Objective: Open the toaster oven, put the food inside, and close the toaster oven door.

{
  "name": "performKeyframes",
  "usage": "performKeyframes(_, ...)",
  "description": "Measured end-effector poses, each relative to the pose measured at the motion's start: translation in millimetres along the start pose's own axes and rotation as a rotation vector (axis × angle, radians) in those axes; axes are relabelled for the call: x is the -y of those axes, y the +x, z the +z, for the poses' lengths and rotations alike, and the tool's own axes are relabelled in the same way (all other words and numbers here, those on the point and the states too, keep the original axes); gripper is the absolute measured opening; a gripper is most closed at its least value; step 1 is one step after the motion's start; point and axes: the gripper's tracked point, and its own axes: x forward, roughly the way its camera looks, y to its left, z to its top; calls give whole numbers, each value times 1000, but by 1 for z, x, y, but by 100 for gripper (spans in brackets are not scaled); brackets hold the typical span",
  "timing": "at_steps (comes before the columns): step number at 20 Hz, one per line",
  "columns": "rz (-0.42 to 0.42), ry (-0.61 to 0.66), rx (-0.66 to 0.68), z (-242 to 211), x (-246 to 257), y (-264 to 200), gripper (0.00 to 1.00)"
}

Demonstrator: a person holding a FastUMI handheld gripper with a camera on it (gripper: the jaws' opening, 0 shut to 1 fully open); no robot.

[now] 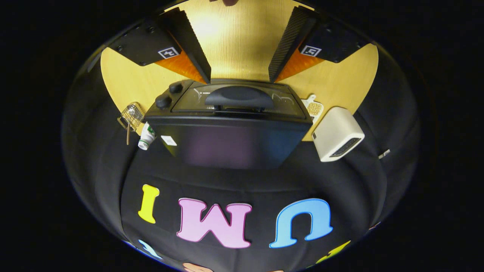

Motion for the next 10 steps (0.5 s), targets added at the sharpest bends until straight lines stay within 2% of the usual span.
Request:
performKeyframes(5, 5, -43, 92, 16, 22, -31, 99)
performKeyframes(10, 1, -1, 169, 44, 53, -70, 99)
